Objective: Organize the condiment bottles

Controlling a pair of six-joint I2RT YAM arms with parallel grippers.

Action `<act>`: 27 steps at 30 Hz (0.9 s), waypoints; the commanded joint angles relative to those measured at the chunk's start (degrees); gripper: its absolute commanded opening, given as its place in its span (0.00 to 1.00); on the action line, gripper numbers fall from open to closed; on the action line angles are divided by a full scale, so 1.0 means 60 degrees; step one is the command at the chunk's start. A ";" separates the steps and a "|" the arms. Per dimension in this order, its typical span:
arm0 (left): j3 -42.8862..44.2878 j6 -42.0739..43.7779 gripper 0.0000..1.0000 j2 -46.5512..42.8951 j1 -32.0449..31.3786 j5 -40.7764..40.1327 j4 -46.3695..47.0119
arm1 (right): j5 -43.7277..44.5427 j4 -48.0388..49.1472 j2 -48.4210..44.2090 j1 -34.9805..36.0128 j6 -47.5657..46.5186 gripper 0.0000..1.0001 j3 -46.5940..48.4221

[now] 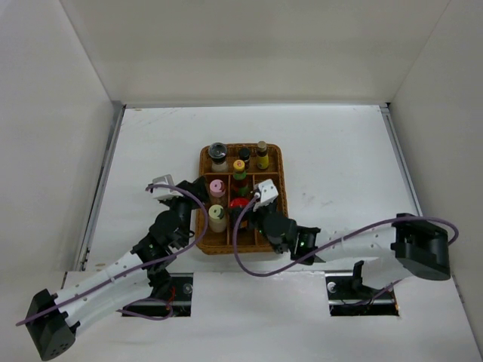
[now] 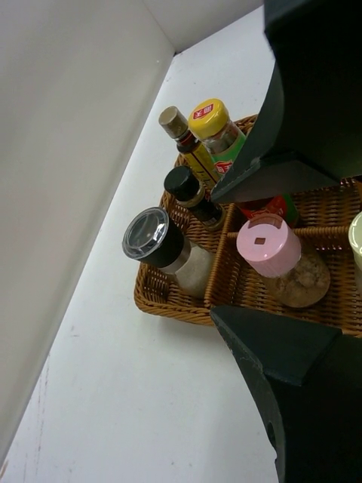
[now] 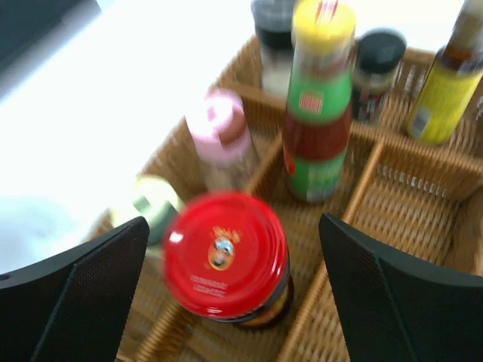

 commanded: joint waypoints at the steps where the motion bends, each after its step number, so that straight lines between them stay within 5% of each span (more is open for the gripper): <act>1: 0.0521 -0.0096 0.56 -0.0148 0.0084 -0.0070 0.0106 | 0.0137 0.0899 -0.0850 0.0103 -0.0368 1.00 0.0047; 12: 0.0770 -0.0170 0.57 -0.0104 0.0259 -0.0041 -0.0172 | 0.1336 0.0958 -0.2504 -0.0028 -0.1556 1.00 -0.0011; 17: 0.1399 -0.0199 0.54 0.0159 0.0142 0.0032 -0.0742 | 0.2025 0.0622 -0.4246 -0.1519 -0.1222 1.00 -0.0670; 23: 0.1517 -0.0360 0.55 0.0306 0.0230 -0.0011 -0.0802 | 0.2321 -0.1496 -0.5553 -0.3893 0.0157 1.00 -0.1038; 27: 0.1576 -0.0536 0.55 0.0599 0.0347 0.0061 -0.0860 | 0.1676 -0.3550 -0.5350 -0.4394 0.0901 1.00 -0.0584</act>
